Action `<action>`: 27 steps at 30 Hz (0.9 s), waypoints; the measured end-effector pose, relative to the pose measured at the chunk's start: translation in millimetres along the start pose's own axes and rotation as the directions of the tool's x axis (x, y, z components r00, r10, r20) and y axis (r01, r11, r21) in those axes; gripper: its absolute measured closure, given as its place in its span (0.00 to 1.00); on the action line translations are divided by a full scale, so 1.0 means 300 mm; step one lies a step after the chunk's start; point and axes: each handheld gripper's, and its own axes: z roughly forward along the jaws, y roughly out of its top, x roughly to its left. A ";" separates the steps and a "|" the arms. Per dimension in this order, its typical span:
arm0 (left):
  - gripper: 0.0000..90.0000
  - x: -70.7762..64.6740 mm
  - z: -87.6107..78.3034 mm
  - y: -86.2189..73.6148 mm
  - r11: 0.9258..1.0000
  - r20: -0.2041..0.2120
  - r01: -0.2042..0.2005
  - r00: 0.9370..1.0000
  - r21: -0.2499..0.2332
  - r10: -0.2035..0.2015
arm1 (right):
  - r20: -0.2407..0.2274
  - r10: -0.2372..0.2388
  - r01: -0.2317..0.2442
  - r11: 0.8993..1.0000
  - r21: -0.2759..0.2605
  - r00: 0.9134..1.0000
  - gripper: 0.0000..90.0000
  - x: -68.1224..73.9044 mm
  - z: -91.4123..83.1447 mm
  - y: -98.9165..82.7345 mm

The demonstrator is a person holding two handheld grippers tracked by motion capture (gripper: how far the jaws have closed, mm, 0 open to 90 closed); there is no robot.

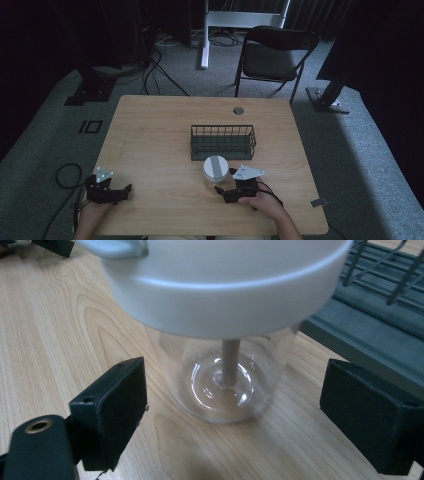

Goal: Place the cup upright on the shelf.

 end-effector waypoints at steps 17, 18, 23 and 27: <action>0.00 0.000 0.000 0.000 1.000 0.000 0.000 1.000 0.000 0.000 | 0.018 0.051 -0.050 0.996 -0.069 0.999 0.14 0.035 0.046 0.020; 0.00 0.000 0.000 0.000 1.000 0.000 0.000 1.000 0.000 0.000 | 0.018 0.057 -0.056 0.996 -0.072 0.998 0.14 0.039 0.050 0.021; 0.00 0.000 0.000 0.000 1.000 0.000 0.000 1.000 0.000 0.000 | 0.033 0.090 -0.087 0.992 -0.096 0.995 0.14 0.044 0.063 0.021; 0.00 0.000 0.000 0.000 1.000 0.000 0.000 1.000 0.000 0.000 | 0.050 0.118 -0.112 0.988 -0.107 0.992 0.14 0.051 0.070 0.021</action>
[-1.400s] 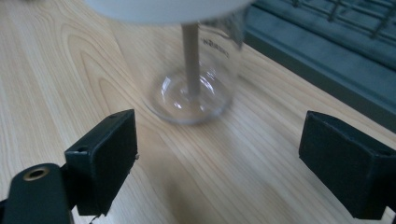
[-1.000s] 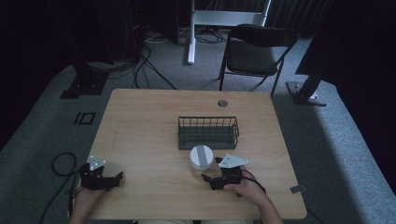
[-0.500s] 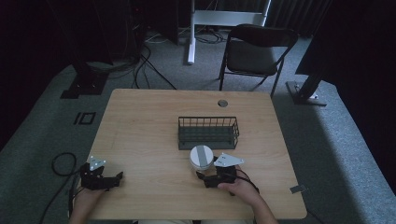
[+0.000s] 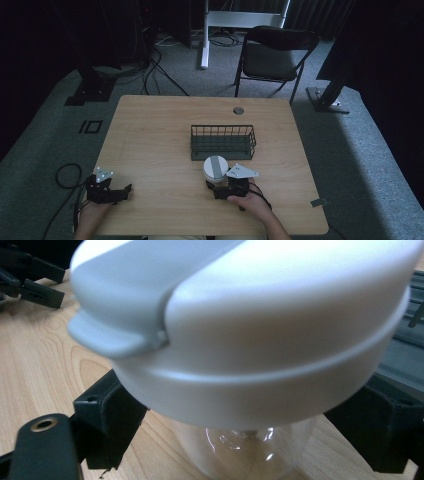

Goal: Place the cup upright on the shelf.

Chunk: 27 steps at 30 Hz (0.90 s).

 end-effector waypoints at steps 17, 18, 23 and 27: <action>0.00 0.000 0.000 0.000 1.000 0.000 0.000 1.000 0.000 0.000 | 0.097 0.098 -0.094 0.995 -0.042 0.990 0.14 0.054 0.028 0.001; 0.00 0.000 0.000 0.000 1.000 0.000 0.000 1.000 0.000 0.000 | 0.098 0.102 -0.099 0.994 -0.043 0.990 0.14 0.056 0.030 0.001; 0.00 0.000 0.000 0.000 1.000 0.000 0.000 1.000 0.000 0.000 | 0.133 0.096 -0.090 0.995 -0.051 0.986 0.14 0.074 0.044 0.001; 0.00 0.000 0.000 0.000 1.000 0.000 0.000 1.000 0.000 0.000 | 0.149 0.097 -0.090 0.994 -0.055 0.984 0.14 0.081 0.053 0.003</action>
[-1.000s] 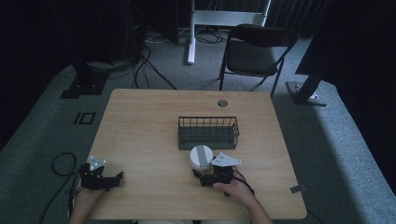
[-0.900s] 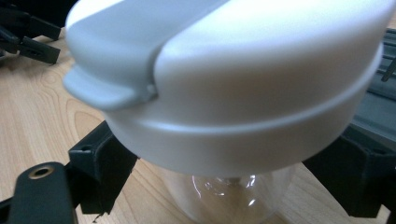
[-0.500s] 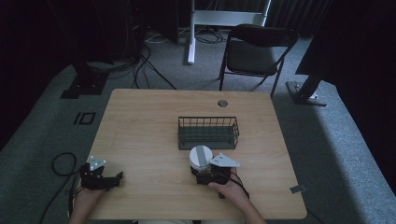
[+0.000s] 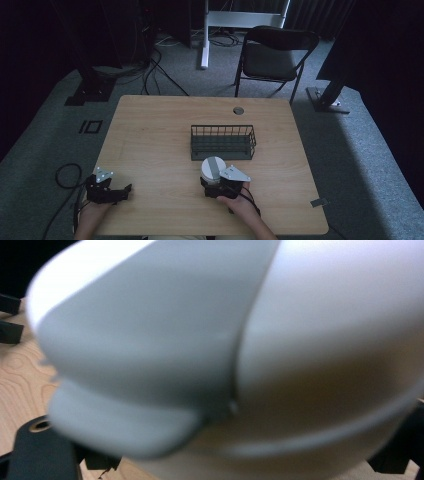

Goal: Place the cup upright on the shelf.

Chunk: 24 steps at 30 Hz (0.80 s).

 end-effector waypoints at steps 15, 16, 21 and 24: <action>0.00 0.000 0.000 0.000 1.000 0.000 0.000 1.000 0.000 0.000 | 0.022 -0.045 0.045 0.999 0.023 0.999 0.19 0.010 -0.003 0.012; 0.00 0.000 0.000 0.000 1.000 0.000 0.000 1.000 0.000 0.000 | 0.019 -0.042 0.042 0.999 0.026 0.999 0.19 0.010 -0.005 0.013; 0.00 0.000 0.000 0.000 1.000 0.000 0.000 1.000 0.000 0.000 | -0.002 -0.048 0.048 0.998 0.041 0.999 0.19 0.013 -0.008 0.021; 0.00 0.000 0.000 0.000 1.000 0.000 0.000 1.000 0.000 0.000 | -0.003 -0.047 0.047 0.998 0.040 0.999 0.19 0.016 -0.009 0.024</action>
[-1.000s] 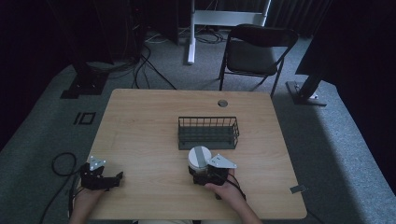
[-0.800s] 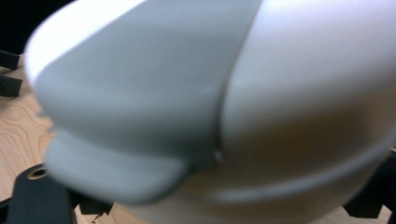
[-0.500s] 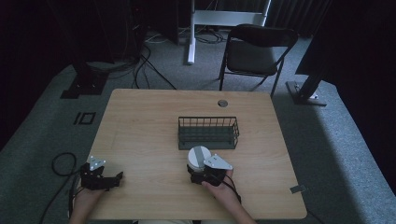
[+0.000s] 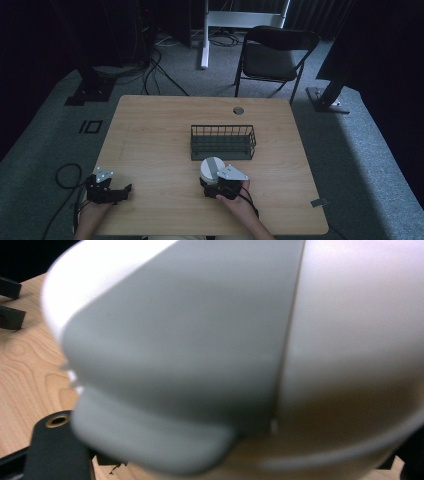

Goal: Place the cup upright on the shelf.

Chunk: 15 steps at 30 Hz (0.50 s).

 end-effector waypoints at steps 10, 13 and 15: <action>0.00 0.000 0.000 0.000 1.000 0.000 0.000 1.000 0.000 0.000 | -0.031 -0.004 0.004 1.000 -0.017 1.000 0.19 0.007 -0.015 0.063; 0.00 0.000 0.000 0.000 1.000 0.000 -0.001 1.000 0.001 0.001 | -0.039 -0.016 0.015 1.000 -0.028 0.999 0.19 0.010 -0.021 0.090; 0.00 0.000 0.000 0.000 1.000 0.000 0.000 1.000 0.000 0.000 | -0.043 -0.016 0.014 0.999 -0.042 0.999 0.19 0.011 -0.024 0.110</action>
